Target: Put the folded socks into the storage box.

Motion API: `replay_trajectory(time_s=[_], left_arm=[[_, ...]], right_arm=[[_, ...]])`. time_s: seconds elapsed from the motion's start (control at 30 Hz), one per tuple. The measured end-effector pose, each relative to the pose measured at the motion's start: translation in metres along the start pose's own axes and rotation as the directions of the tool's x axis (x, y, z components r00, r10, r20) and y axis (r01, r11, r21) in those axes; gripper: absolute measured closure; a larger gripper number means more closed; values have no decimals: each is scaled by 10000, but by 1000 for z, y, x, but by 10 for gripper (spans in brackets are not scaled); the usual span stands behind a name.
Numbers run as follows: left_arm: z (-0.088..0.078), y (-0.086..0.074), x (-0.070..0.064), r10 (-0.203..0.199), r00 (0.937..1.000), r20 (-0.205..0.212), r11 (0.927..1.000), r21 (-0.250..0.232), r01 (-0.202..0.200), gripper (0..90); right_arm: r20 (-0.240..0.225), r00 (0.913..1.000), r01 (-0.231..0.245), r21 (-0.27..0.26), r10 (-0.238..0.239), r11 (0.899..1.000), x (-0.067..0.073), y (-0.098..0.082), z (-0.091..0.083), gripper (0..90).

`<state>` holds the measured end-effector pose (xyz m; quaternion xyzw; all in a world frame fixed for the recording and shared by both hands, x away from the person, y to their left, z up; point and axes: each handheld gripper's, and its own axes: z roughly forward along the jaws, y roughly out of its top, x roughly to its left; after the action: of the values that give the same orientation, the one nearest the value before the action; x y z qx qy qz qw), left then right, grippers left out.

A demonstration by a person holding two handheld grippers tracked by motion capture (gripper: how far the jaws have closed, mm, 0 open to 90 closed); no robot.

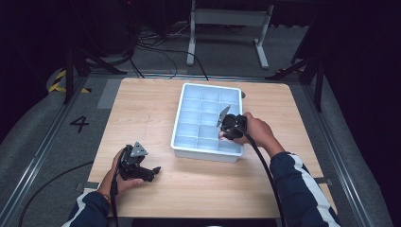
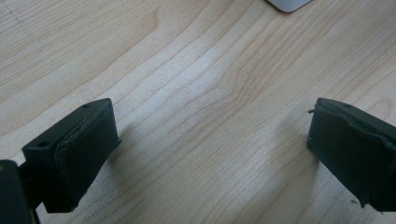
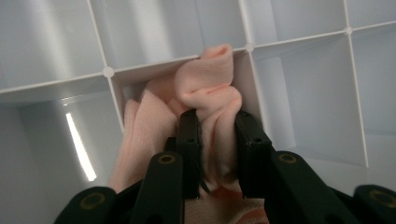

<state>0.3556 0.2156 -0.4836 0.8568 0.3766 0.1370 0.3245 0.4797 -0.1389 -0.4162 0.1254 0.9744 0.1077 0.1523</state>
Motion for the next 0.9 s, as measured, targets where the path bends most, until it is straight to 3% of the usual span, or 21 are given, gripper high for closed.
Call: replay_trajectory(time_s=[0.4, 0.57, 0.73, 0.9], left_arm=[[0, 0, 0, -34, 10000, 31, 10000, -12, 34, 22], [0, 0, 0, -21, 10000, 64, 10000, 14, 21, 24], [0, -1, 0, -43, 10000, 77, 10000, -74, 43, 27], [0, 0, 0, 15, 10000, 46, 10000, -58, -15, 27]], right_arm=[[-686, 9968, 468, 828, -412, 9955, -4, 9, 6, 748], [-763, 9950, 742, 1429, -638, 9870, -4, 16, 10, 747], [-927, 9945, 642, 1645, -493, 9843, -6, 18, 11, 743], [-792, 9956, 654, 2151, -493, 9744, -3, 25, 17, 737]])
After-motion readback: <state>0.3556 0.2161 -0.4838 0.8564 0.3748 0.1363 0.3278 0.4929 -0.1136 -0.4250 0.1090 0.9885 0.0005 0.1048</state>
